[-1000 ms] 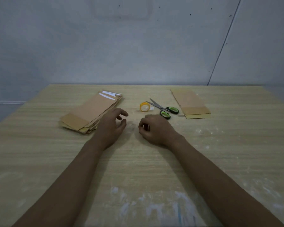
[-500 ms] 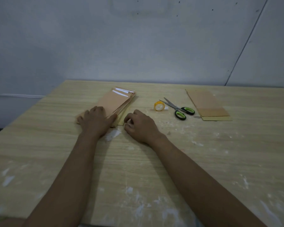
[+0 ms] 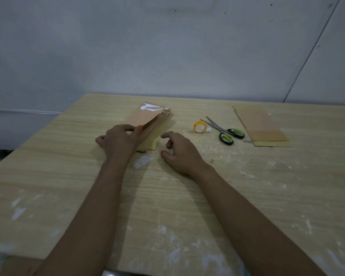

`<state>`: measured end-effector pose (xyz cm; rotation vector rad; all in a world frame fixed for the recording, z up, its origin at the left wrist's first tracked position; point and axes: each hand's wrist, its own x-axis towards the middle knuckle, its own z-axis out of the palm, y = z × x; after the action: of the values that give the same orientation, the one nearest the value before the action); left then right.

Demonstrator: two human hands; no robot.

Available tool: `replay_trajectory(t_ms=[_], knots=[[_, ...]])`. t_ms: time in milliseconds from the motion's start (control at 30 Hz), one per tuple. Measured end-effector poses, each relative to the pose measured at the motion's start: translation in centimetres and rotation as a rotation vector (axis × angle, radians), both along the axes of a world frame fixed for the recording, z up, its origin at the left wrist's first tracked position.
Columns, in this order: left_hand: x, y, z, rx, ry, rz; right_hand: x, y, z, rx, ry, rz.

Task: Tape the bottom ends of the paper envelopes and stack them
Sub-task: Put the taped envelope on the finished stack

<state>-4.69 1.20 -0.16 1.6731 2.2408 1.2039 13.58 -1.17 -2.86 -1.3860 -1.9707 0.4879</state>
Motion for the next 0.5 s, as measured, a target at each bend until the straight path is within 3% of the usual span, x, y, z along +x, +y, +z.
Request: replay_trajectory(t_ms=[167, 333, 500], knots=[[0.2, -0.2, 0.1, 0.093, -0.078, -0.077, 0.0, 0.1, 0.1, -0.037, 0.172, 0.038], [1.1, -0.7, 0.2, 0.106, -0.056, -0.148, -1.0, 1.1, 1.0, -0.232, 0.581, 0.061], [1.3, -1.0, 0.2, 0.11, -0.041, -0.228, -2.4, 1.8, 1.2, -0.278, 0.58, -0.025]])
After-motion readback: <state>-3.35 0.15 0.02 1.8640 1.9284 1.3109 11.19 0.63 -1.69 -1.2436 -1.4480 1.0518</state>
